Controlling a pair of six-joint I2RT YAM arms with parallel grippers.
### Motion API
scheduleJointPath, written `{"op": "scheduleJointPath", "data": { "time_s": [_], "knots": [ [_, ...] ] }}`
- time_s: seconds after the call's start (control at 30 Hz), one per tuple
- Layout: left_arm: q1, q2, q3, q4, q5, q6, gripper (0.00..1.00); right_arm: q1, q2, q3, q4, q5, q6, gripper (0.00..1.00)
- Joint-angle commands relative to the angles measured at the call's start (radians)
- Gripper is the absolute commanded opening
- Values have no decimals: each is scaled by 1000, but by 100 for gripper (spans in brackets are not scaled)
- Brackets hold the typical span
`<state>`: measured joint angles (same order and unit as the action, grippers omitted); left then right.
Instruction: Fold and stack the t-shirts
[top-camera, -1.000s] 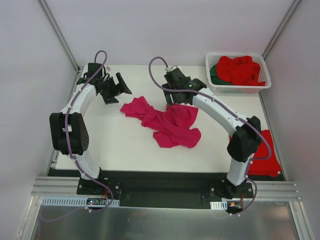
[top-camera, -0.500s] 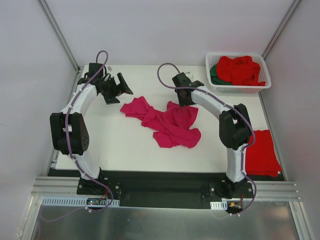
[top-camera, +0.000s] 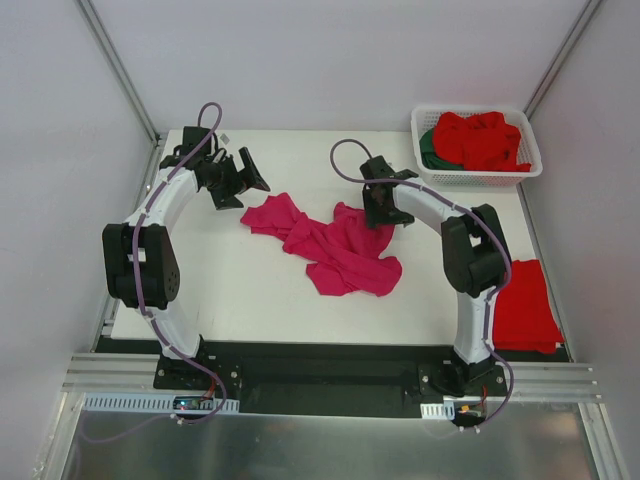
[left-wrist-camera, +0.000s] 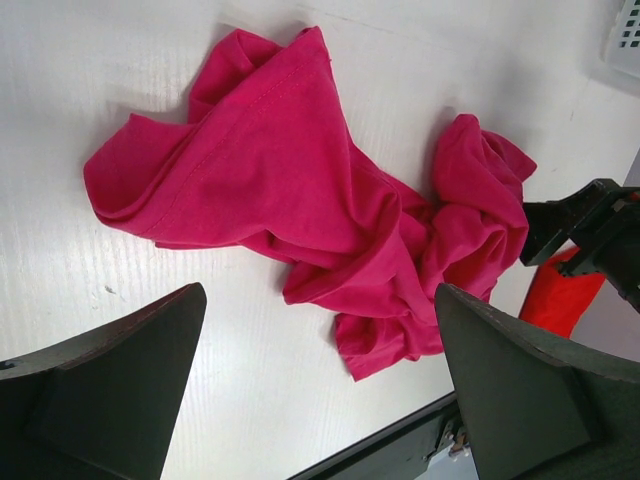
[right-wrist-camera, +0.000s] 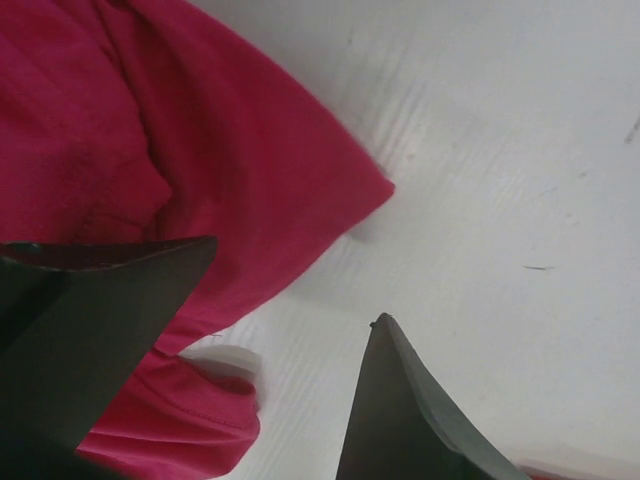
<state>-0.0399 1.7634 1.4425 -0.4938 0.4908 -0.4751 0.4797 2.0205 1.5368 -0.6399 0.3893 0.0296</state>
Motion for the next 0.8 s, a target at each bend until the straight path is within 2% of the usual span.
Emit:
{"op": "scheduleJointPath", "data": {
  "time_s": [0.0, 0.13, 0.27, 0.37, 0.4, 0.47, 0.57, 0.6, 0.77],
  "knots": [
    [-6, -12, 25, -8, -1, 24, 99, -7, 9, 11, 26, -112, 1, 80],
    [-6, -15, 22, -6, -3, 26, 99, -13, 35, 26, 22, -89, -3, 91],
    [-6, -16, 22, -8, -4, 29, 99, -26, 64, 40, 26, -96, -8, 94],
    [-6, -16, 22, -8, -3, 30, 99, -35, 92, 46, 31, -127, -13, 72],
    [-6, -18, 21, -9, -4, 30, 99, -36, 96, 43, 34, -130, -14, 56],
    [-6, -18, 21, -9, -8, 32, 99, -35, 103, 42, 36, -135, -19, 44],
    [-6, -15, 21, -9, -8, 33, 99, -36, 104, 39, 37, -136, -22, 17],
    [-6, -15, 21, -9, -8, 33, 99, -38, 104, 39, 36, -136, -22, 1],
    [-6, -13, 22, -11, -6, 35, 99, -35, 23, 17, 58, -107, -19, 1]
  ]
}}
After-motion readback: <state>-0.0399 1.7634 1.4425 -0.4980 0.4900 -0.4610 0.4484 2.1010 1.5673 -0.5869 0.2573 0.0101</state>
